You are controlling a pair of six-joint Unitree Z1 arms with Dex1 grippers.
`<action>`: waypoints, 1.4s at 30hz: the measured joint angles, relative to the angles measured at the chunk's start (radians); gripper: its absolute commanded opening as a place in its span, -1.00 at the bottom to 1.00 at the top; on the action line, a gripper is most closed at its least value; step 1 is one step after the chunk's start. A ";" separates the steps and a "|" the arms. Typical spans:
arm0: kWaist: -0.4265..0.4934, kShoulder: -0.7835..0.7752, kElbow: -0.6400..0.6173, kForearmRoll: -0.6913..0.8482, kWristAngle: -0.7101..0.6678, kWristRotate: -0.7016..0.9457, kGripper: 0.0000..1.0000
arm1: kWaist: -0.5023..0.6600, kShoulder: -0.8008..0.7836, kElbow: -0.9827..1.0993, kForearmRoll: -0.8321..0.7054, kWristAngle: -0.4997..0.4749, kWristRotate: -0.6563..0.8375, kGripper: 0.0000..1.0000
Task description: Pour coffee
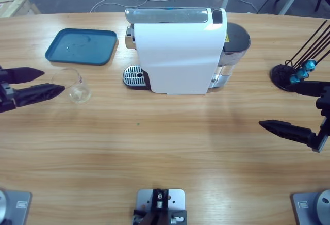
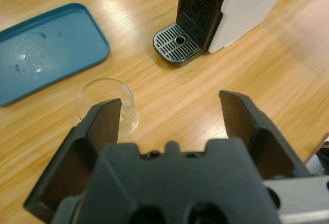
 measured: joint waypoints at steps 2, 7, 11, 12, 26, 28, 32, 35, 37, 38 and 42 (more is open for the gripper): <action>0.001 0.000 -0.086 0.095 -0.011 -0.041 0.52 | 0.000 0.000 0.001 0.000 0.000 0.000 1.00; 0.127 0.073 -0.414 0.259 -0.339 -0.178 0.44 | 0.001 0.010 0.001 0.000 0.000 0.000 1.00; 0.261 0.183 -0.515 0.246 -0.508 -0.418 0.44 | 0.001 0.017 0.001 0.000 0.000 0.000 1.00; 0.281 0.211 -0.520 0.235 -0.536 -0.484 0.44 | 0.001 0.017 0.001 0.000 0.000 0.000 1.00; 0.301 0.542 -0.582 -0.033 -0.845 -0.899 0.43 | 0.001 0.014 0.002 0.000 0.000 0.000 1.00; 0.291 0.568 -0.586 -0.050 -0.848 -0.903 0.43 | 0.001 0.014 0.004 -0.002 0.000 0.000 1.00; 0.285 0.619 -0.586 -0.082 -0.849 -0.903 0.44 | 0.001 0.011 0.010 -0.005 0.000 0.000 1.00; 0.284 0.652 -0.586 -0.103 -0.849 -0.903 0.43 | 0.001 0.005 0.015 -0.007 0.000 0.000 1.00; 0.279 0.666 -0.588 -0.108 -0.849 -0.903 0.43 | 0.001 -0.001 0.017 -0.008 0.000 0.000 1.00; 0.274 0.672 -0.591 -0.109 -0.849 -0.903 0.43 | 0.001 -0.002 0.017 -0.008 0.000 0.000 1.00; 0.250 0.691 -0.617 -0.111 -0.849 -0.904 0.43 | 0.001 -0.003 0.017 -0.012 0.000 0.000 1.00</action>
